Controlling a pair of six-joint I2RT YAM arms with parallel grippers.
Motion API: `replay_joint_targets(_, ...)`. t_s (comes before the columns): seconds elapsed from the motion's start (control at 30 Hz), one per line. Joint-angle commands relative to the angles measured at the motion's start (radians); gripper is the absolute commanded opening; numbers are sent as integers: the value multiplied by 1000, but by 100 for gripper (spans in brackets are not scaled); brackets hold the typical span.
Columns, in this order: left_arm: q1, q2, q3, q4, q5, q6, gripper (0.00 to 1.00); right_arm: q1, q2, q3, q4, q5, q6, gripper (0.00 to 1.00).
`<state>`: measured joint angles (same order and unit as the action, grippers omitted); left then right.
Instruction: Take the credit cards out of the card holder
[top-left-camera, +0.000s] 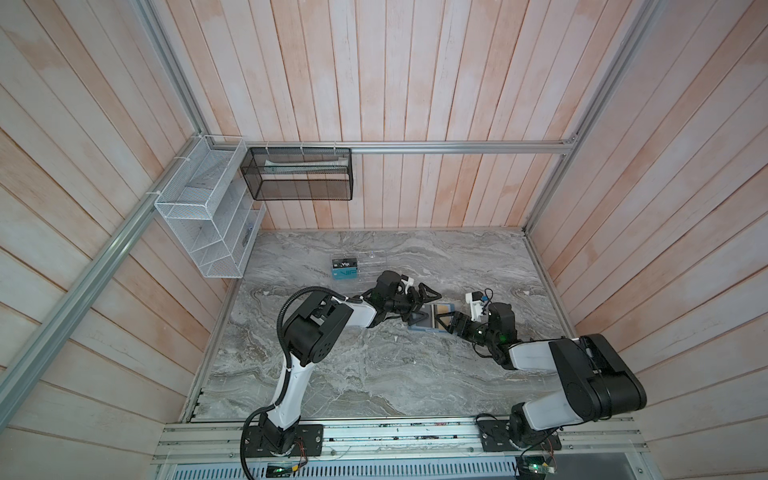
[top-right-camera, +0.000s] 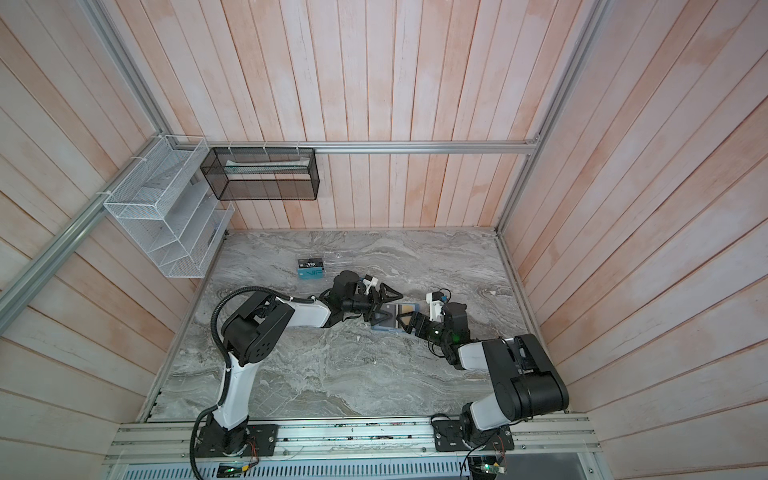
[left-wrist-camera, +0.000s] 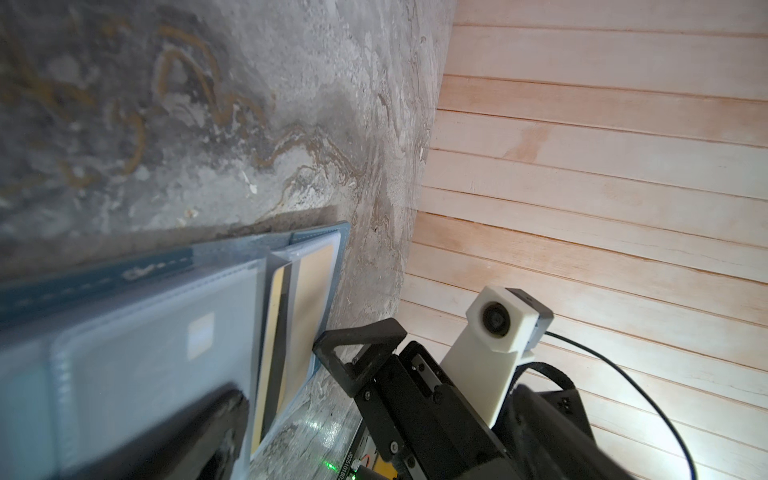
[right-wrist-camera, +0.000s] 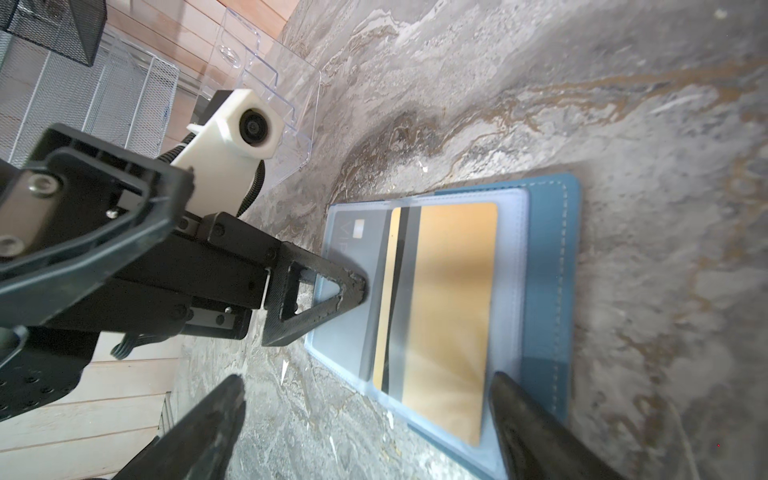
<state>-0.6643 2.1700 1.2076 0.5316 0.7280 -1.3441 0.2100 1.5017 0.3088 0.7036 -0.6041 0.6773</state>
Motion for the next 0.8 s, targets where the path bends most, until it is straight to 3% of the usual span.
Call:
replay_joint_targets(0.0, -7, 24, 17, 2, 8, -9, 100, -3, 29, -39, -20, 4, 21, 93)
replay_joint_targets(0.63, -16, 57, 48, -147, -34, 63, 100, -6, 48, -63, 19, 0, 24, 93)
replay_joint_targets(0.77, -13, 52, 78, -254, -76, 135, 100, -7, 44, -68, 18, 0, 23, 93)
